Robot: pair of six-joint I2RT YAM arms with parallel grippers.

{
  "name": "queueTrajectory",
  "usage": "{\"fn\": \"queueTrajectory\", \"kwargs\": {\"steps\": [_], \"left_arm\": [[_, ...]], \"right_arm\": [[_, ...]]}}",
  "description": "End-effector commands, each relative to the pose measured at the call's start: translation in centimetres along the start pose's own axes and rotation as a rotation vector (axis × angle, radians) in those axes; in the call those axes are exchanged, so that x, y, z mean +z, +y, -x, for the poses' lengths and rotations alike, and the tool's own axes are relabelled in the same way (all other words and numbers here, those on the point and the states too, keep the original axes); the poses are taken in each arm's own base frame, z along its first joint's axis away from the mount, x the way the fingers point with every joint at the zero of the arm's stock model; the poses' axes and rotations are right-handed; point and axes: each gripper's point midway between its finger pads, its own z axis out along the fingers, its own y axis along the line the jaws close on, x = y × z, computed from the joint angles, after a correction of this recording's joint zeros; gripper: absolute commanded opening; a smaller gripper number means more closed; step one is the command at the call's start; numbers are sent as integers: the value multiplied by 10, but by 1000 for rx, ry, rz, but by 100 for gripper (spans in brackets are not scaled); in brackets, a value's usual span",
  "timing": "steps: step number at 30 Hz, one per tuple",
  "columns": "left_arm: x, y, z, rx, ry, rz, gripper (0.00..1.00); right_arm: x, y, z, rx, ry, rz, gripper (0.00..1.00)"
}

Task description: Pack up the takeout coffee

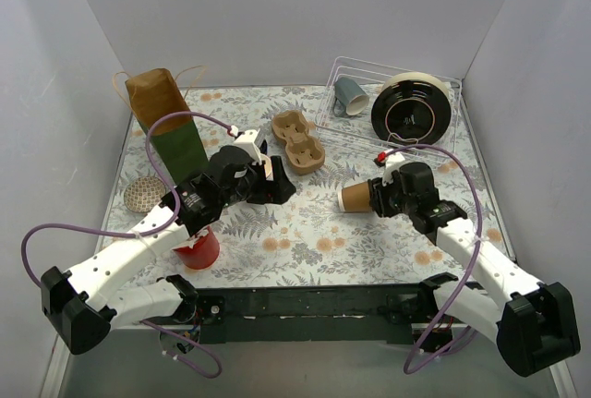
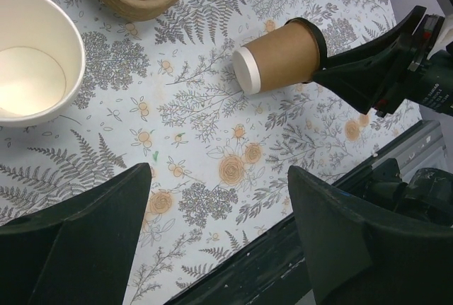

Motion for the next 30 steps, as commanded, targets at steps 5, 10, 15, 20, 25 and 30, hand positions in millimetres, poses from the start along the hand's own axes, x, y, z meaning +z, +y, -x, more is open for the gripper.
{"fn": "queueTrajectory", "kwargs": {"steps": [5,10,15,20,25,30], "left_arm": [[7,0,10,-51,-28,28,77],[22,-17,0,-113,41,-39,75],[29,-21,10,-163,6,-44,76],[28,-2,21,-201,-53,57,77],[25,24,29,-252,-82,124,77],[27,36,21,-272,-65,131,77]], "right_arm": [[-28,14,51,-338,-102,53,36],[-38,24,61,-486,-90,-3,35],[-42,46,57,-661,-97,-66,33],[-44,45,48,-753,-58,-178,32],[-46,57,35,-869,-25,-230,32],[-41,62,9,-1005,95,-284,32]]}}
